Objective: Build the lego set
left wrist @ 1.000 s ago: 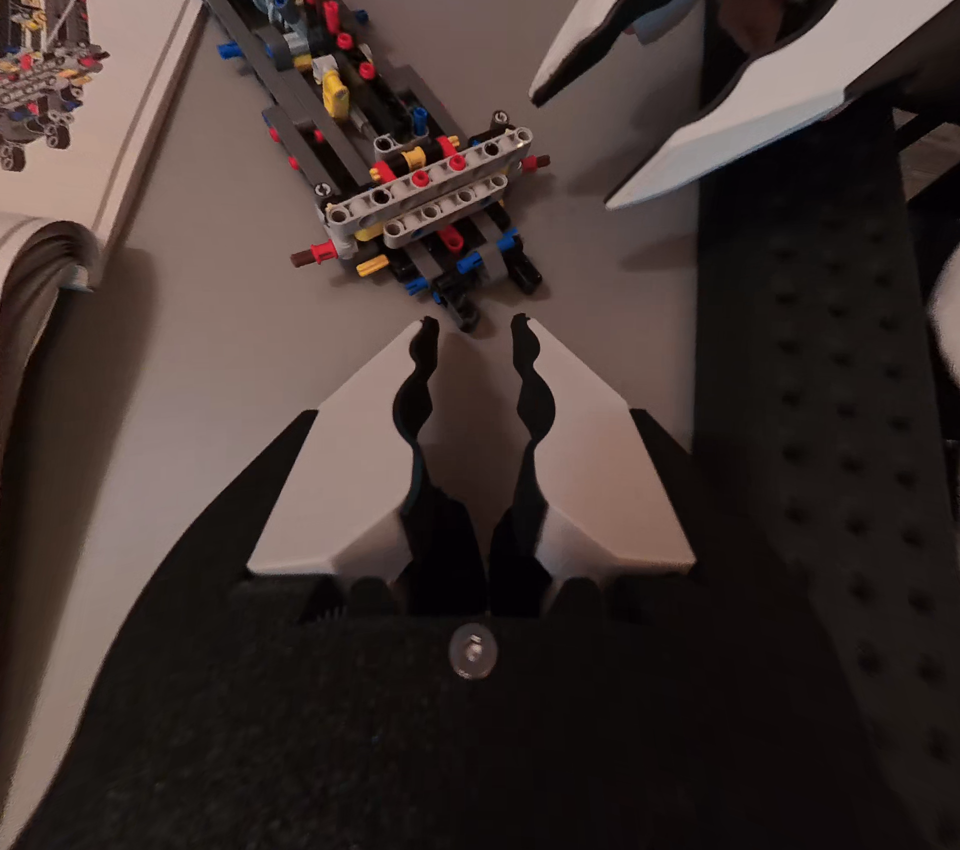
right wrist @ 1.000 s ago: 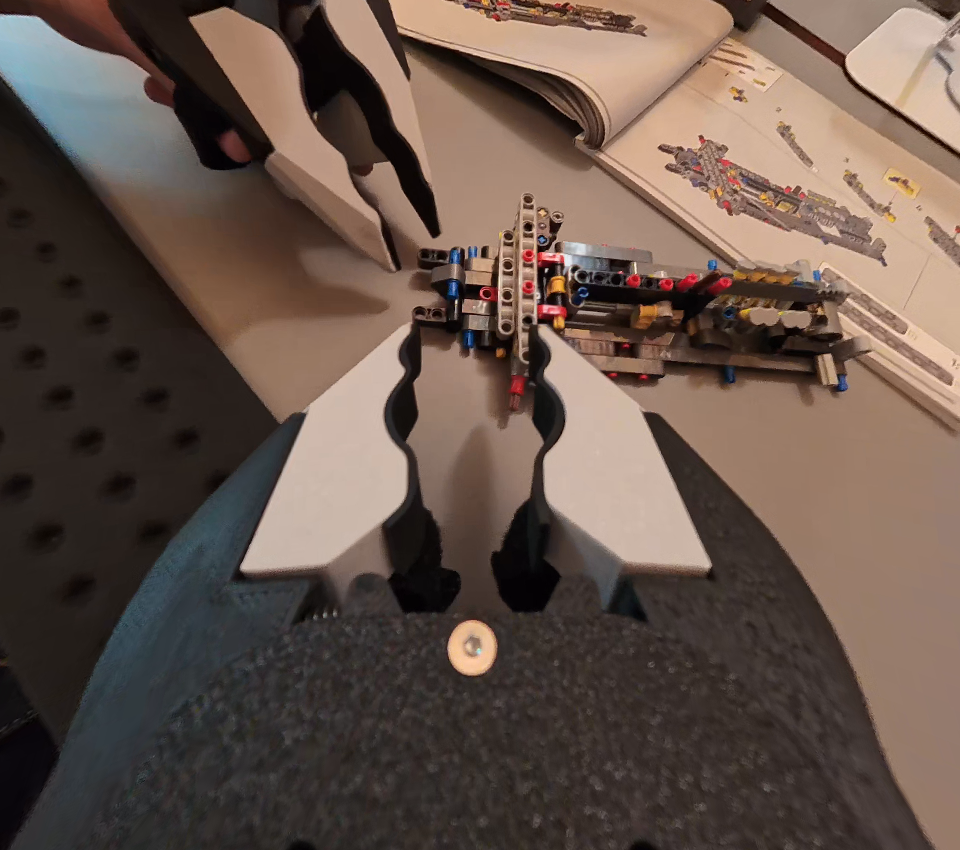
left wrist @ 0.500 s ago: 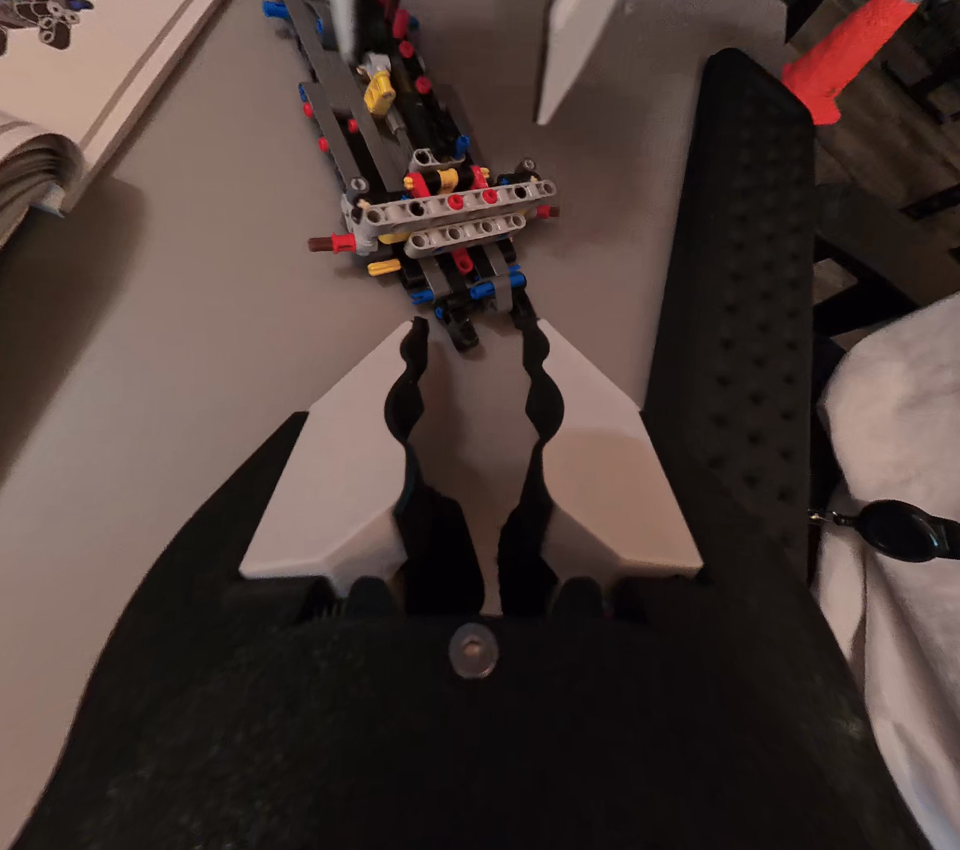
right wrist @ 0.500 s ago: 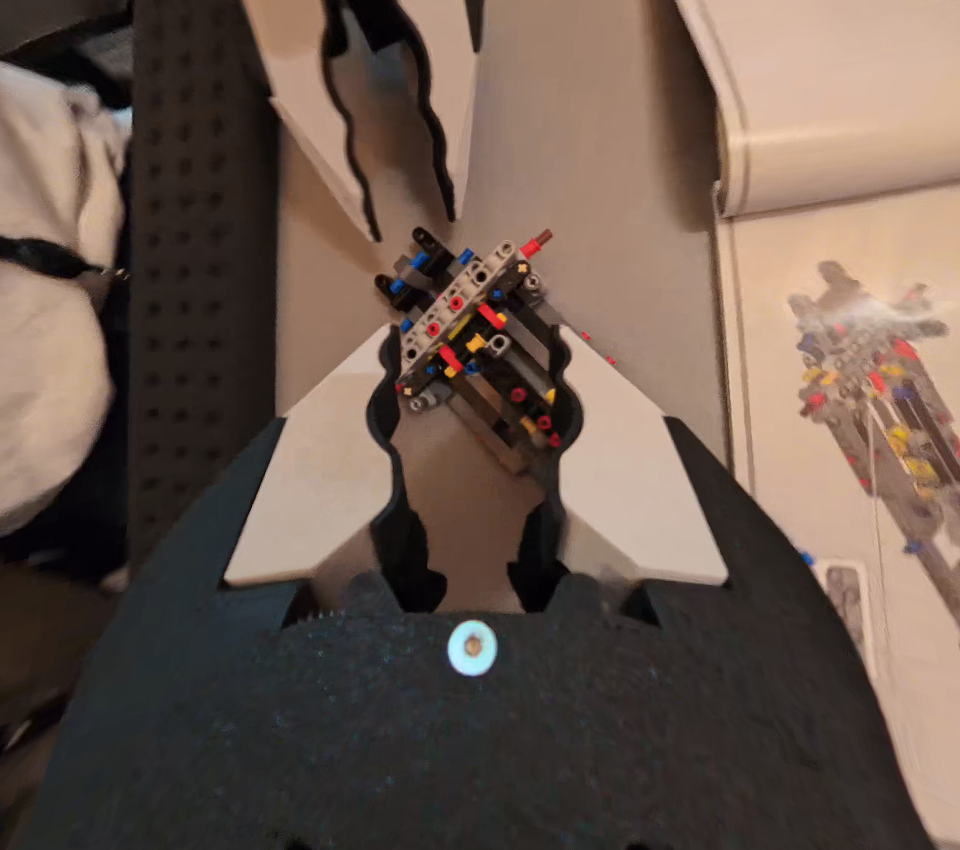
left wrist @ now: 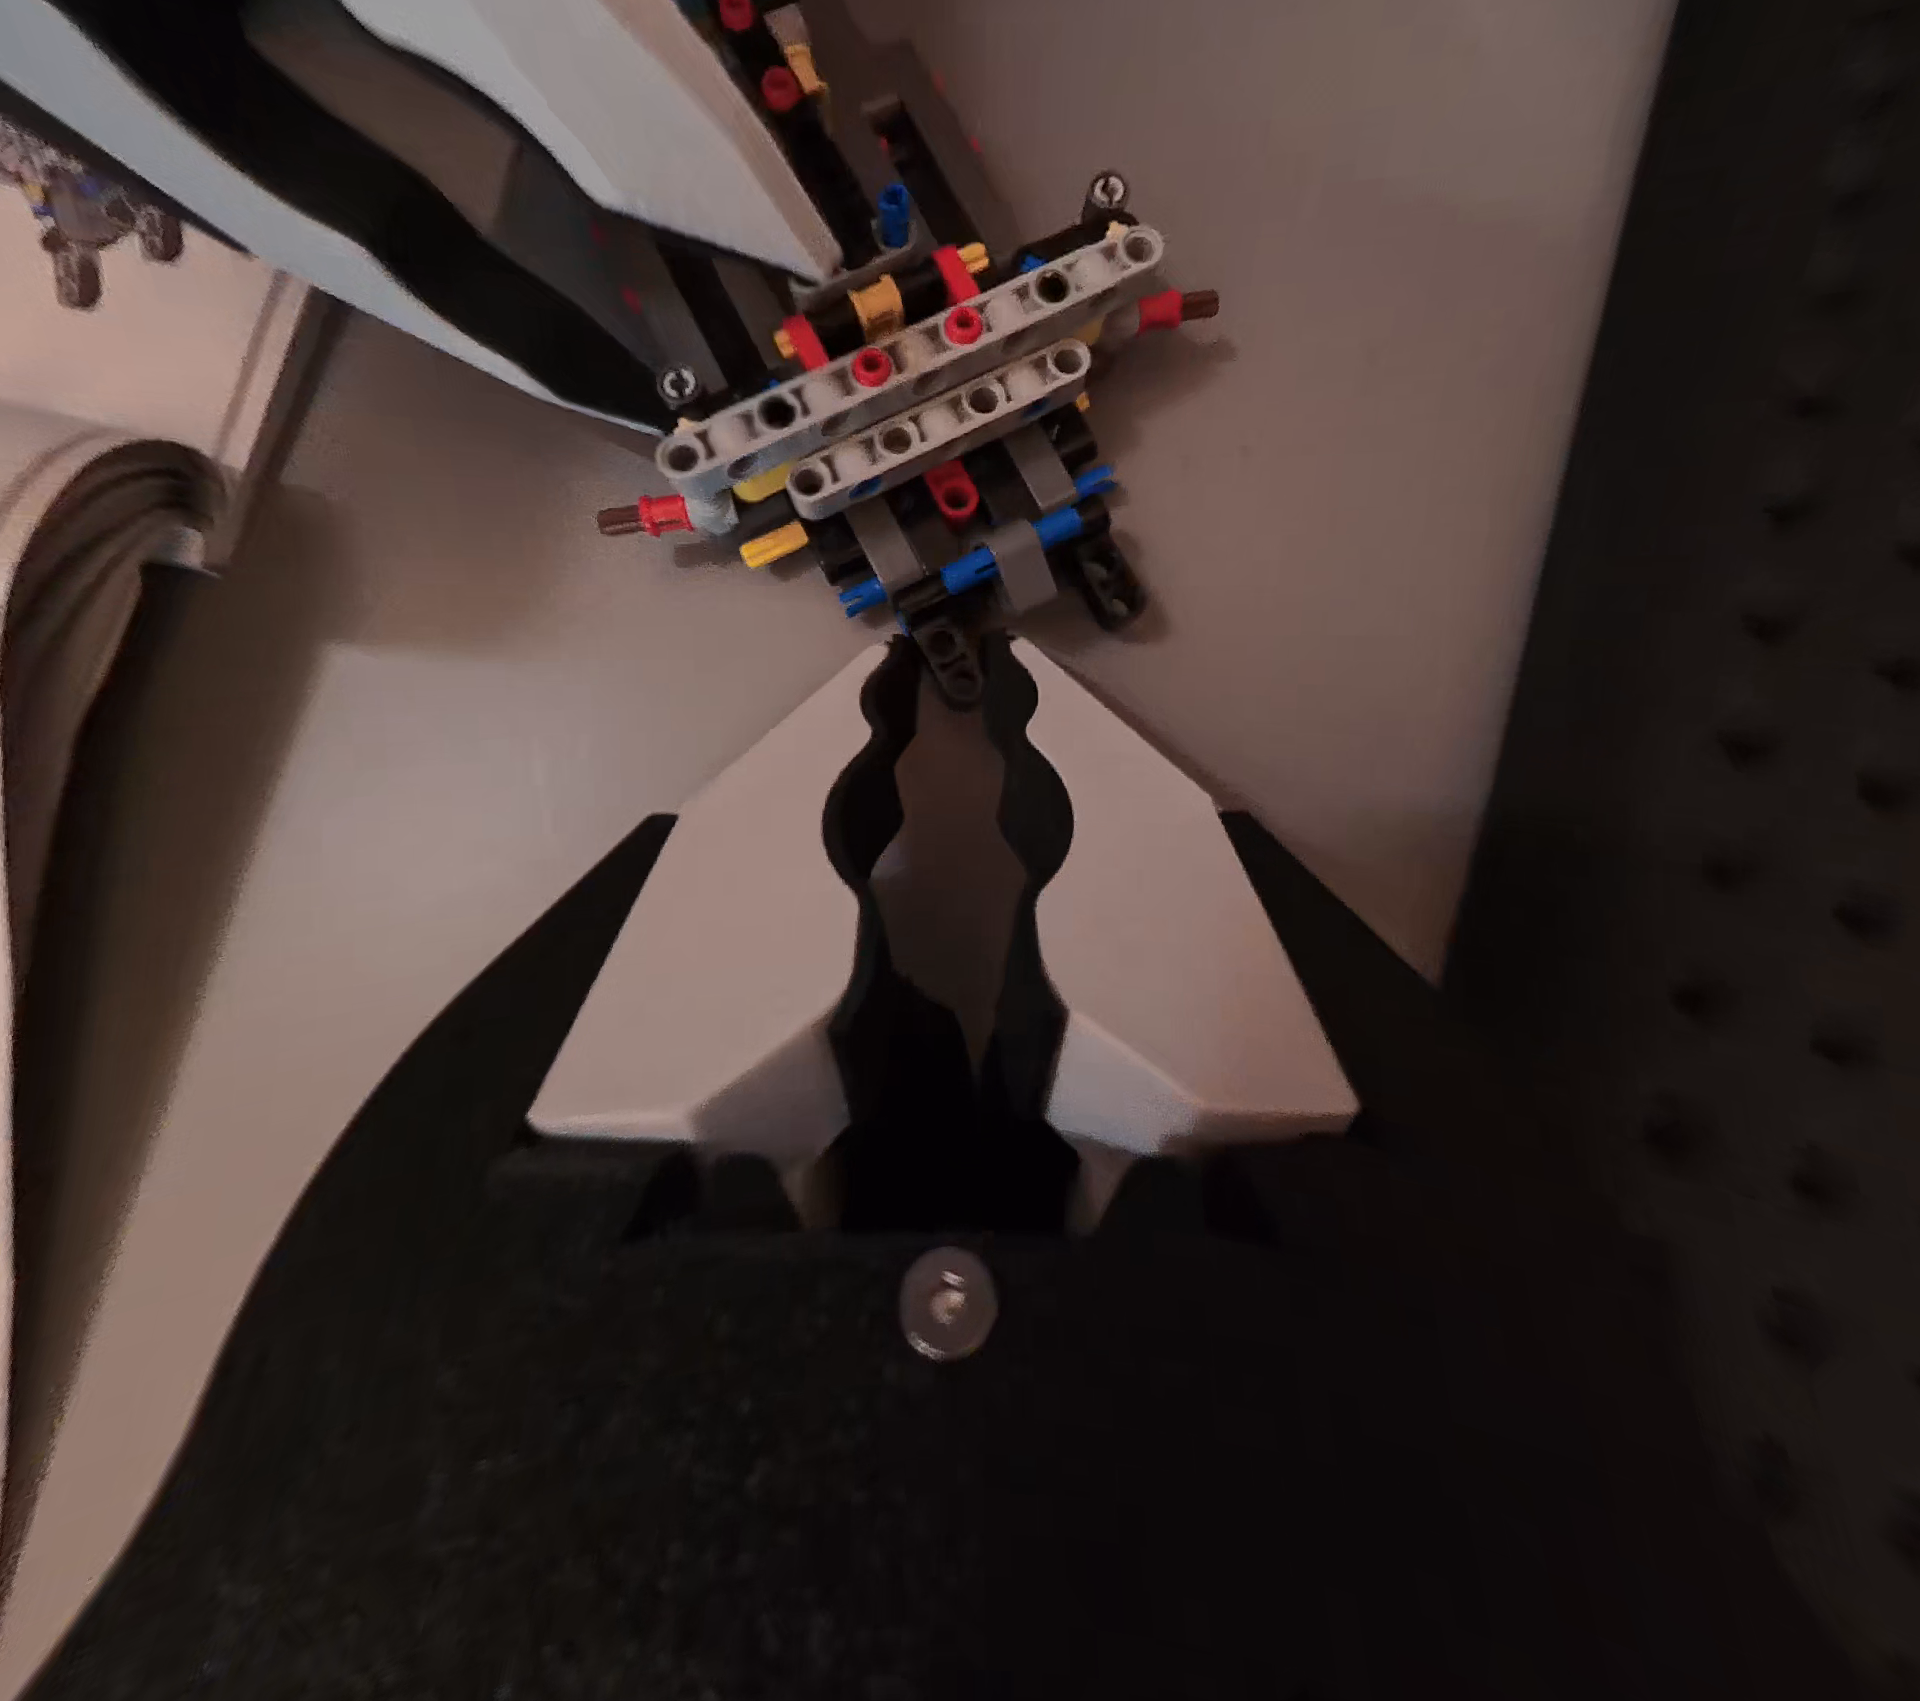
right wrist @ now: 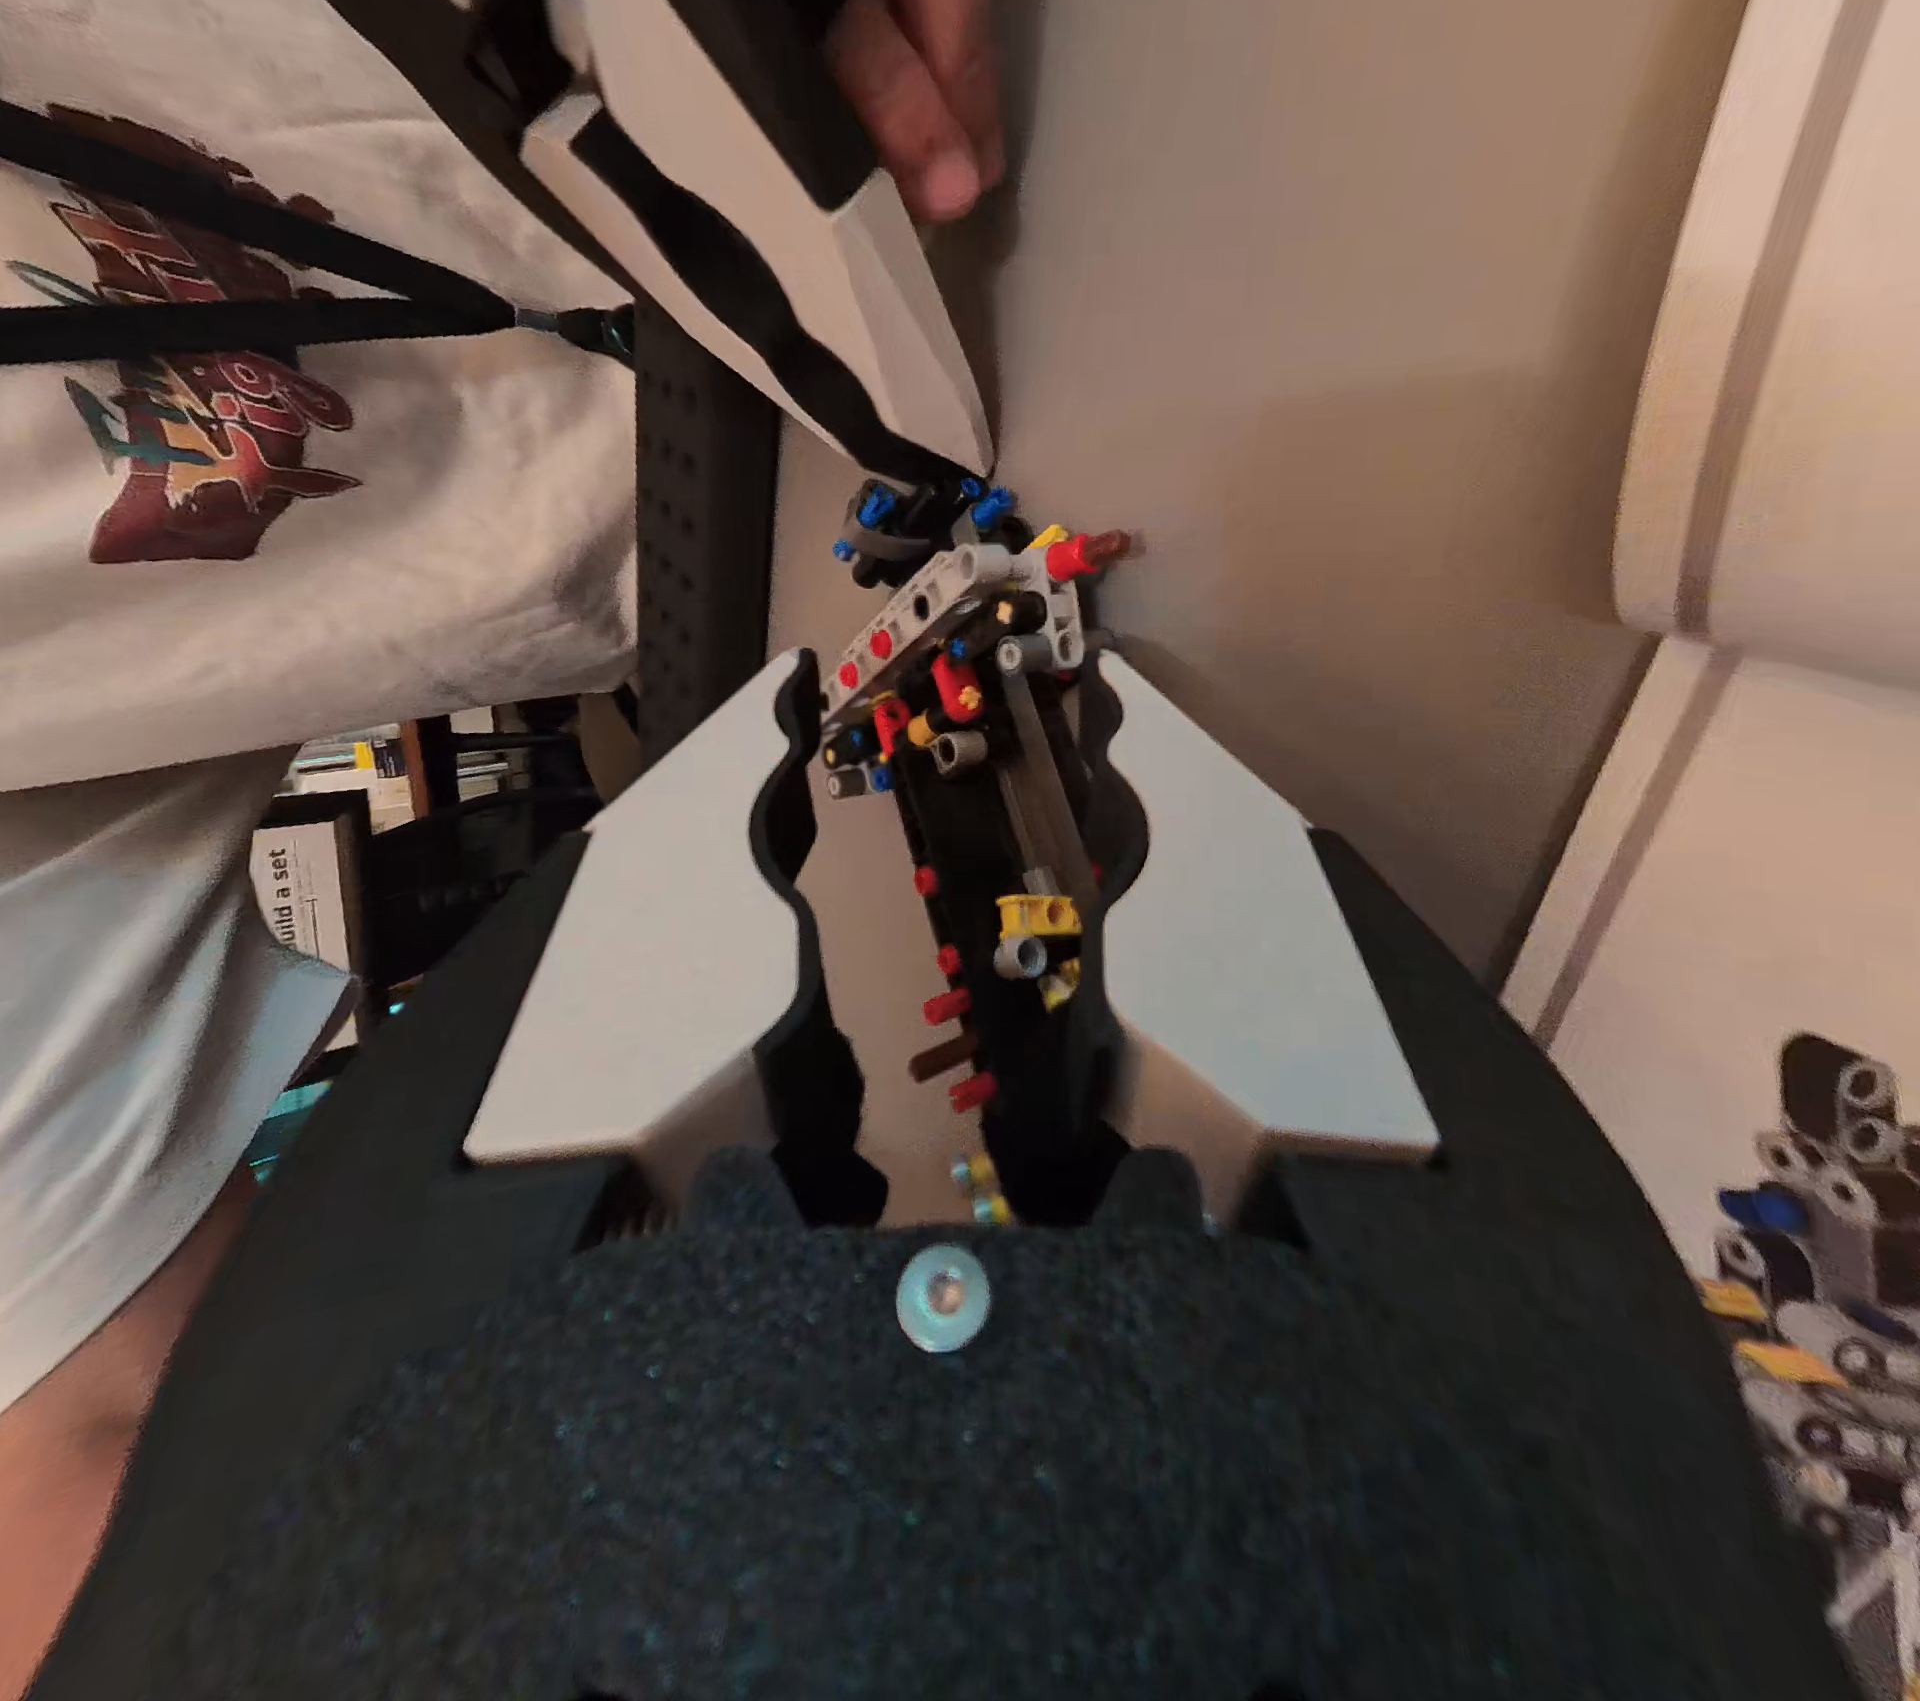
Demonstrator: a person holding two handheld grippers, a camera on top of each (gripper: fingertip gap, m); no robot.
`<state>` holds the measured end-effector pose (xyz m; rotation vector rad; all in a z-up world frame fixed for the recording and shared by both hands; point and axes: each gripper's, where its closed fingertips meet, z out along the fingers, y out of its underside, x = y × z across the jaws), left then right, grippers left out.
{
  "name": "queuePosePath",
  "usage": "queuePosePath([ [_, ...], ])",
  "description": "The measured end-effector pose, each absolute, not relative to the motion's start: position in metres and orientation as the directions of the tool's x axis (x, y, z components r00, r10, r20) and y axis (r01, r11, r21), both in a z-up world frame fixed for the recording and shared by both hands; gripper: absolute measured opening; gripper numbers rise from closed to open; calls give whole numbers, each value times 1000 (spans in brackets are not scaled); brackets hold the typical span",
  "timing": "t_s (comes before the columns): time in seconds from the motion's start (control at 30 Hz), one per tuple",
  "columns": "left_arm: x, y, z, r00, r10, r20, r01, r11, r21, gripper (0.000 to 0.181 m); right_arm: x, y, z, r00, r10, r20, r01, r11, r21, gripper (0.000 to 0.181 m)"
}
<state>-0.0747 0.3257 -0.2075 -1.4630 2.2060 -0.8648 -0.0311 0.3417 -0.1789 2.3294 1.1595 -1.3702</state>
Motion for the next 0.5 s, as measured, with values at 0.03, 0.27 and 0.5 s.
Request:
queuePosePath([
  [0.03, -74, 326, -208, -413, -911, 17, -691, 301, -658, 11, -30, 340, -182, 260, 524, -811, 713, -671, -205, 49],
  [0.27, -70, 332, -207, -419, -892, -172, -635, 423, -646, 9, -30, 343, -186, 226, 507, -832, 690, -686, -231, 47],
  [0.5, -69, 340, -206, -410, -858, -309, -612, 510, -605, 8, -35, 341, -185, 176, 483, -858, 704, -671, -233, 46],
])
